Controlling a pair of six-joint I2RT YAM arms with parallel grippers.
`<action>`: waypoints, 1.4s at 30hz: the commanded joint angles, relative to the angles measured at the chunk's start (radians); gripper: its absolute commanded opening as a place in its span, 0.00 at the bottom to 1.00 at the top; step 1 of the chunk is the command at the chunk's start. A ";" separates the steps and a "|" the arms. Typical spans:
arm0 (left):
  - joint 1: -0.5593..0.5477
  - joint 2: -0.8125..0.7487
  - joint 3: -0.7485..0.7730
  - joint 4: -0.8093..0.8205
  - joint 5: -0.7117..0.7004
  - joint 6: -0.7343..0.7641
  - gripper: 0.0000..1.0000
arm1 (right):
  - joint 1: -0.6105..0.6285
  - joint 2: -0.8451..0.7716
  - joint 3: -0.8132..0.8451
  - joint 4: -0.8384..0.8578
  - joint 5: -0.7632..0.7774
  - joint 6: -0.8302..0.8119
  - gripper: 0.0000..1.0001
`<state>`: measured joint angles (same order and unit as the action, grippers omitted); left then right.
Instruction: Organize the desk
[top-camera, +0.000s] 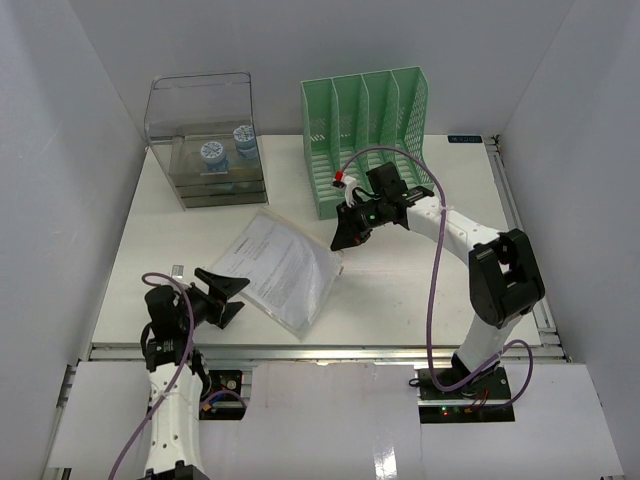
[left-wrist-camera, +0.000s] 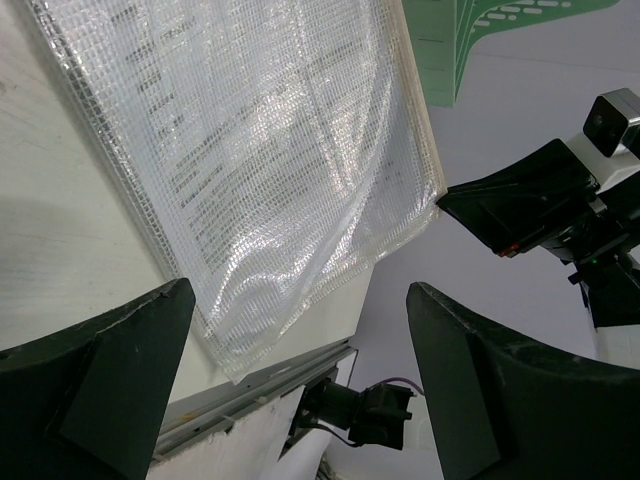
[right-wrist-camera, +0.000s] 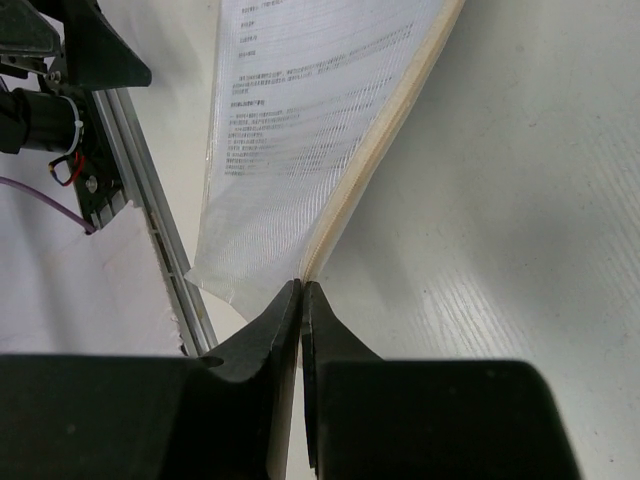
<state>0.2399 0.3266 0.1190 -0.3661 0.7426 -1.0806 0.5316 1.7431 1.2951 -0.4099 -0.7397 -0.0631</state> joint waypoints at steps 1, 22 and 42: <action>-0.028 0.111 0.052 0.125 0.015 -0.003 0.98 | -0.002 -0.057 -0.013 0.013 -0.044 0.000 0.08; -0.186 -0.074 -0.149 0.124 -0.133 -0.311 0.98 | -0.016 0.050 0.276 0.063 -0.227 0.369 0.08; -0.304 0.136 -0.194 0.263 -0.268 -0.426 0.98 | -0.016 0.039 0.226 0.179 -0.236 0.499 0.08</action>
<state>-0.0289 0.4443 0.0418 -0.1695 0.5550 -1.4515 0.5190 1.7905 1.4982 -0.2935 -0.9387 0.3999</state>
